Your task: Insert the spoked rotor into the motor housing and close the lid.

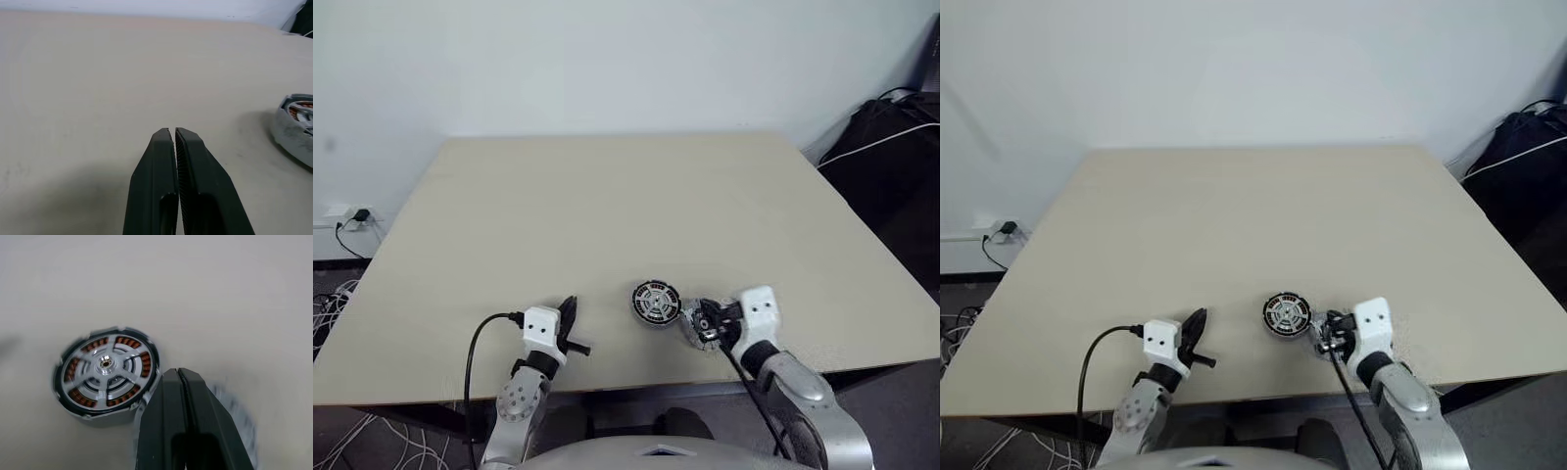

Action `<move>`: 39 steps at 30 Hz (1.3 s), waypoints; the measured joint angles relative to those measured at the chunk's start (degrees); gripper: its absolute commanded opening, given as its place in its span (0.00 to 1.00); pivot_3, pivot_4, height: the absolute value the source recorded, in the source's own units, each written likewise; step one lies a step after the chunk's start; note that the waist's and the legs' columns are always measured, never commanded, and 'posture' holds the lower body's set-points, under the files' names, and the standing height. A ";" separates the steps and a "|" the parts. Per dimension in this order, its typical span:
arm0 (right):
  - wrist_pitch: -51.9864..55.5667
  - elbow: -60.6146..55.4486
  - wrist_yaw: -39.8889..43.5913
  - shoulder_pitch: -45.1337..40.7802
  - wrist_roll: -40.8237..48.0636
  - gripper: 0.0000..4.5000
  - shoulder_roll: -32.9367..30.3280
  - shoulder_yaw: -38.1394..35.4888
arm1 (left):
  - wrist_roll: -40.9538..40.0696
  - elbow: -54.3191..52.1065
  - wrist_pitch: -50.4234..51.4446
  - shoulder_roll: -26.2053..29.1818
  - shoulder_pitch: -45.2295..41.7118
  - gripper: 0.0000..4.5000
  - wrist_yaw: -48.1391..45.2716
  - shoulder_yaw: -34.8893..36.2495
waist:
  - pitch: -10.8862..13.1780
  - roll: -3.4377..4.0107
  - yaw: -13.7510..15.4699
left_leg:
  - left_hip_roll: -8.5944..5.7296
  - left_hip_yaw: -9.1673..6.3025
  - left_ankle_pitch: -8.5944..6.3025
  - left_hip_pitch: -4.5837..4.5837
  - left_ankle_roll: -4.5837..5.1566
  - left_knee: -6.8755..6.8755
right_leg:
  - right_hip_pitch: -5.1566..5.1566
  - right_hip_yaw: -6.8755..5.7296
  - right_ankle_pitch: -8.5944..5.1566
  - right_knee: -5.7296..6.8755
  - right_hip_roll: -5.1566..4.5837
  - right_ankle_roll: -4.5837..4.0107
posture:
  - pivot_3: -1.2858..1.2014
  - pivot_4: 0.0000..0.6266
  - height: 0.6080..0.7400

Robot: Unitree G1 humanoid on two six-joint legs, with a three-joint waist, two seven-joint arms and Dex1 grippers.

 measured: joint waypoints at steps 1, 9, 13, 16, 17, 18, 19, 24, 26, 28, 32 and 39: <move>0.92 -0.40 0.19 1.53 2.61 0.01 0.83 -1.02 | -0.13 0.56 -0.12 0.12 -0.34 0.04 -0.12 0.38 | 0.02 0.08 -0.03 | -0.01 0.01 0.00 0.00 0.00 0.00 | 0.00 0.01 0.00 0.00 -0.09 0.00 | 0.52 0.00 1.00; 7.53 -1.79 -0.15 4.06 14.92 0.01 1.87 -7.26 | -1.27 7.55 -3.21 0.62 -2.31 0.04 -2.98 1.61 | 0.01 0.15 -0.22 | 0.00 0.03 -0.02 0.00 -0.03 -0.04 | -0.04 0.02 0.00 -0.01 -0.18 0.01 | 0.52 0.00 1.00; 11.86 -1.73 0.31 4.30 21.10 0.01 -0.69 -10.43 | -1.39 9.64 -5.44 0.51 -2.87 0.04 -4.01 1.73 | -0.03 0.22 -0.10 | -0.04 0.04 -0.02 0.00 -0.02 -0.06 | -0.02 0.02 0.00 -0.04 -0.17 0.01 | 0.52 0.00 1.00; 14.88 -1.31 1.13 4.59 25.77 0.01 -2.54 -12.37 | -1.70 11.18 -6.77 0.23 -3.37 0.04 -4.54 1.97 | -0.03 0.22 0.00 | -0.04 0.04 -0.02 0.00 -0.02 -0.07 | -0.01 0.00 0.00 -0.05 -0.16 0.01 | 0.52 0.00 1.00; 15.79 -1.06 1.24 4.58 27.23 0.01 -2.89 -12.76 | -1.73 11.60 -7.10 0.15 -3.52 0.04 -4.66 2.02 | -0.06 0.26 0.00 | -0.04 0.04 -0.02 0.01 -0.02 -0.08 | -0.01 0.00 -0.01 -0.04 -0.15 0.01 | 0.52 0.00 1.00; 16.77 -0.76 1.31 4.58 28.72 0.01 -3.22 -13.02 | -1.75 12.04 -7.52 0.08 -3.65 0.04 -4.77 2.09 | -0.08 0.29 0.00 | -0.04 0.04 -0.02 0.03 -0.02 -0.10 | -0.01 -0.01 -0.01 -0.04 -0.15 0.02 | 0.52 0.00 1.00; 17.41 -0.46 1.36 4.64 29.94 0.01 -3.61 -13.15 | -1.76 12.29 -7.75 0.04 -3.73 0.04 -4.84 2.14 | -0.08 0.29 0.00 | -0.04 0.04 -0.01 0.04 -0.02 -0.12 | -0.01 -0.01 -0.01 -0.04 -0.15 0.02 | 0.52 0.00 1.00; 19.61 0.36 1.41 4.80 33.54 0.01 -5.08 -13.36 | -1.78 12.85 -8.62 -0.23 -3.74 0.04 -4.93 2.11 | -0.09 0.31 -0.03 | -0.05 0.06 -0.01 0.07 -0.02 -0.12 | 0.03 -0.01 -0.03 -0.04 -0.08 0.06 | 0.52 0.00 1.00; 20.06 0.50 1.40 4.73 34.34 0.01 -5.53 -12.99 | -1.75 12.62 -8.55 -0.26 -3.61 0.04 -4.94 2.03 | -0.09 0.30 -0.03 | -0.06 0.07 -0.01 0.07 -0.02 -0.12 | 0.03 -0.01 -0.04 -0.04 -0.08 0.08 | 0.52 0.00 1.00; 20.46 0.71 1.37 4.59 34.64 0.01 -5.94 -12.37 | -1.72 11.67 -7.88 -0.14 -3.22 0.04 -4.93 1.77 | -0.07 0.28 -0.05 | -0.05 0.07 -0.01 0.06 -0.02 -0.12 | 0.02 -0.01 -0.05 -0.06 -0.08 0.09 | 0.52 0.00 1.00; 20.63 1.01 1.28 4.26 35.12 0.01 -6.03 -11.21 | -2.00 6.86 -4.50 0.26 -2.00 0.04 -5.47 0.73 | -0.01 0.21 -0.10 | -0.05 0.07 -0.02 0.02 -0.01 -0.13 | 0.01 -0.01 -0.08 -0.09 -0.11 0.13 | 0.52 0.00 1.00; 20.31 3.26 0.96 3.00 34.81 0.01 -6.03 -8.76 | -3.72 -6.73 3.75 1.36 -2.00 0.04 -7.89 -2.19 | -0.02 0.22 -0.22 | -0.05 0.06 -0.03 -0.01 0.00 -0.19 | 0.00 0.01 -0.08 -0.20 -0.16 0.13 | 0.52 0.00 1.00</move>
